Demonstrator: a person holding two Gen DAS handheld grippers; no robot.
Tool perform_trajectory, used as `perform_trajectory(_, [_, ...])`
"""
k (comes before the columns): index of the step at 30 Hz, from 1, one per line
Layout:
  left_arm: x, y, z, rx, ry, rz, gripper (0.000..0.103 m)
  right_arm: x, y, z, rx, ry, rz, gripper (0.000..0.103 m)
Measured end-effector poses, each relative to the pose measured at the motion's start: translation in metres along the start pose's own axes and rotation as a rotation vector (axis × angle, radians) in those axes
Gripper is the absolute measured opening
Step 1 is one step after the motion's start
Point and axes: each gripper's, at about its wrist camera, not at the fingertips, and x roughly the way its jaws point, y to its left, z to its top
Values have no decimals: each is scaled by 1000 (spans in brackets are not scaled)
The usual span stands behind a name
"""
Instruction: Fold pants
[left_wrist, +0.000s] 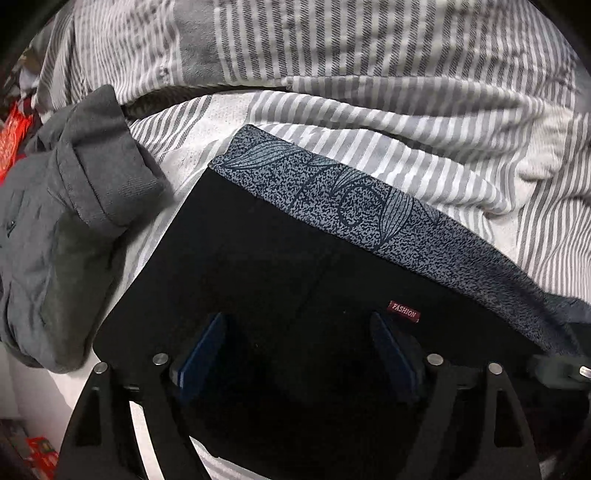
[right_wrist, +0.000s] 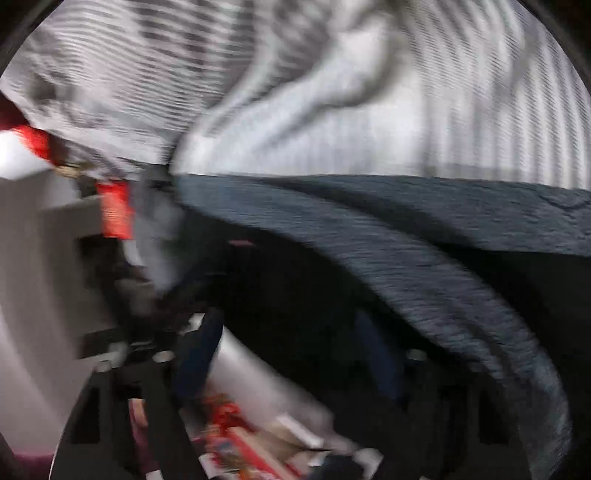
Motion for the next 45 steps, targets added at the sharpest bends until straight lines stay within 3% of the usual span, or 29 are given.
perform_trajectory(1, [0, 0, 0, 2, 1, 7, 87, -1, -10, 3, 45, -7, 13, 43])
perform_trajectory(3, [0, 1, 1, 1, 7, 8, 88, -12, -17, 4, 99, -42, 52, 44])
perform_trajectory(5, [-3, -1, 1, 13, 10, 22, 88, -29, -8, -3, 49, -86, 19, 63])
perform_trajectory(7, [-9, -6, 0, 32, 20, 25, 88, -50, 5, -20, -30, -143, -56, 74])
perform_trajectory(10, [-25, -19, -6, 76, 22, -21, 88, -76, 10, -56, -81, -210, -174, 77])
perform_trajectory(14, [-53, -53, -32, 186, -2, -110, 88, -110, -7, -111, -33, -297, -203, 77])
perform_trajectory(16, [-60, -72, -46, 240, 17, -163, 88, -129, -20, -148, 28, -357, -271, 77])
perform_trajectory(19, [-72, -106, -74, 324, 44, -252, 88, -156, -51, -204, 126, -446, -231, 77])
perform_trajectory(26, [-109, -183, -148, 493, 113, -464, 88, -188, -136, -318, 454, -572, -291, 77])
perform_trajectory(31, [-120, -230, -179, 564, 160, -529, 88, -212, -191, -380, 639, -644, -333, 77])
perform_trajectory(35, [-123, -267, -196, 592, 178, -531, 88, -223, -228, -404, 706, -674, -337, 77])
perform_trajectory(40, [-103, -291, -200, 548, 228, -521, 88, -230, -257, -401, 682, -668, -315, 76])
perform_trajectory(42, [-99, -299, -204, 541, 236, -502, 87, -228, -266, -391, 658, -656, -294, 72])
perform_trajectory(45, [-92, -308, -209, 529, 256, -477, 88, -225, -271, -373, 624, -629, -254, 60])
